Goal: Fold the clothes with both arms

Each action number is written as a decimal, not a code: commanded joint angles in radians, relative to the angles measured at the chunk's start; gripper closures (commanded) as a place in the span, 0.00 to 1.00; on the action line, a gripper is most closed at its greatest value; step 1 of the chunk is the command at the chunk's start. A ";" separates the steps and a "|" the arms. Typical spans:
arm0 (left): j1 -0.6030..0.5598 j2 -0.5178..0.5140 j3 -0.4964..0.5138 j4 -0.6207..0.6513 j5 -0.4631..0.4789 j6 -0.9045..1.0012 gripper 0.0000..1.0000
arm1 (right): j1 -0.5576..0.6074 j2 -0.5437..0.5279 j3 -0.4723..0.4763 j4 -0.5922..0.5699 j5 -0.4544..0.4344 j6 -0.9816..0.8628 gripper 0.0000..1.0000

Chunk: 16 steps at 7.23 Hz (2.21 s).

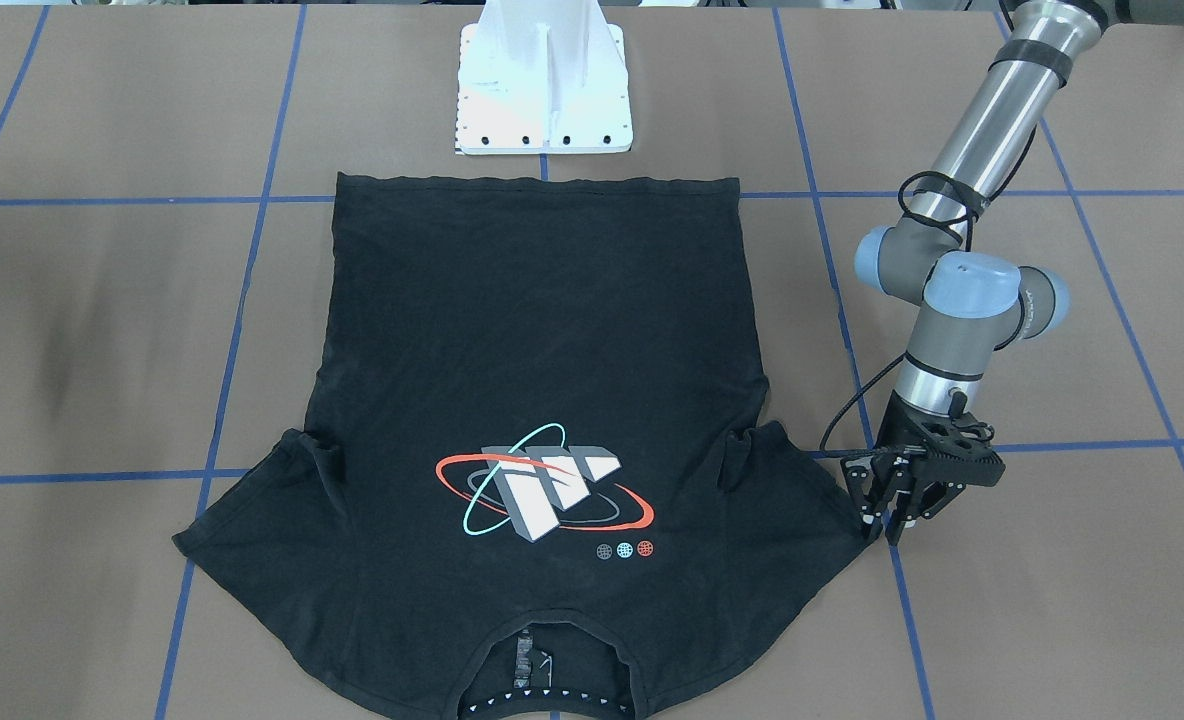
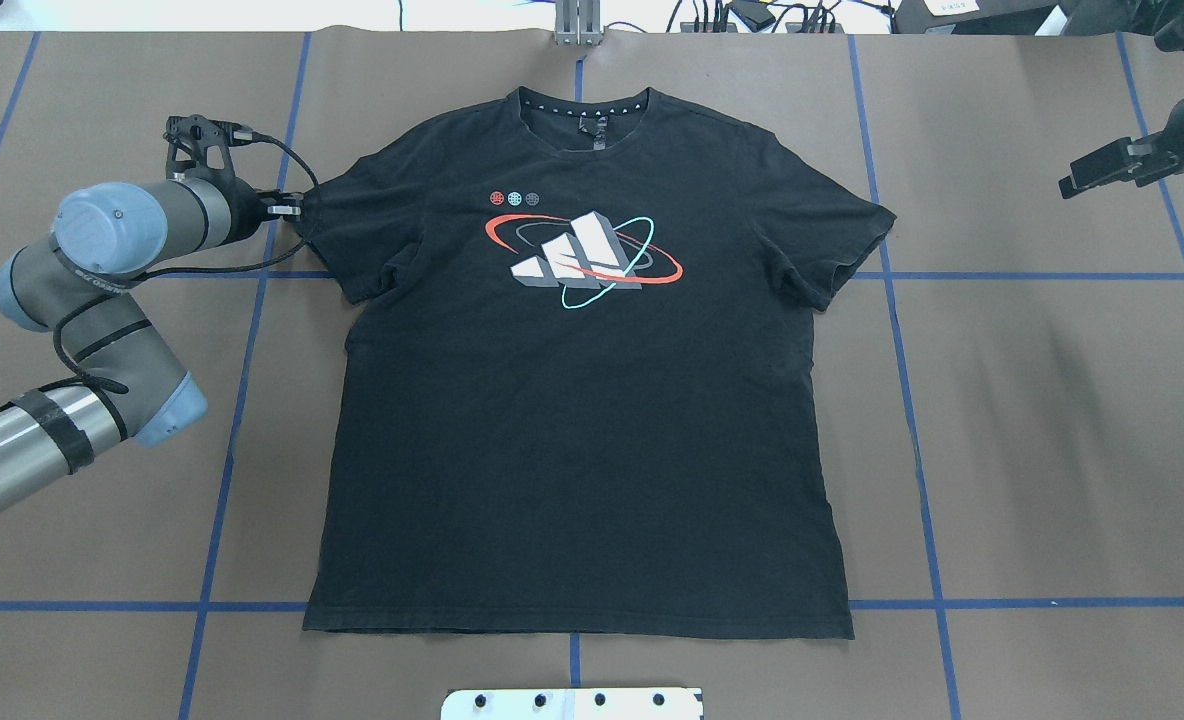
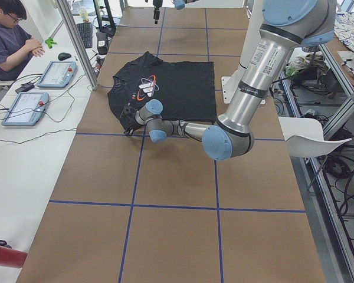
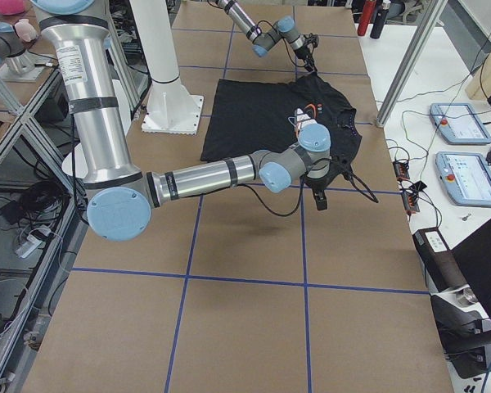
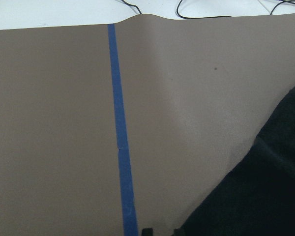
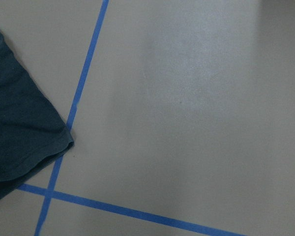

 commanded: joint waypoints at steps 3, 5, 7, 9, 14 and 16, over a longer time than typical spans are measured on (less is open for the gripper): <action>0.001 0.003 0.000 0.000 0.000 0.001 0.63 | -0.005 -0.001 -0.006 0.000 -0.006 0.000 0.00; 0.001 0.003 0.000 0.000 -0.003 -0.001 0.65 | -0.006 -0.001 -0.006 0.000 -0.008 0.000 0.00; 0.002 0.003 -0.001 0.000 -0.002 -0.004 0.65 | -0.006 -0.001 -0.006 -0.002 -0.017 0.000 0.00; 0.002 0.003 -0.003 -0.002 -0.002 -0.007 0.77 | -0.006 -0.003 -0.006 -0.002 -0.018 0.000 0.00; 0.002 0.005 -0.037 -0.005 -0.005 -0.008 1.00 | -0.006 -0.003 -0.006 -0.002 -0.018 0.000 0.00; -0.005 -0.009 -0.077 0.000 -0.009 -0.014 1.00 | -0.007 -0.003 -0.006 -0.002 -0.018 0.000 0.00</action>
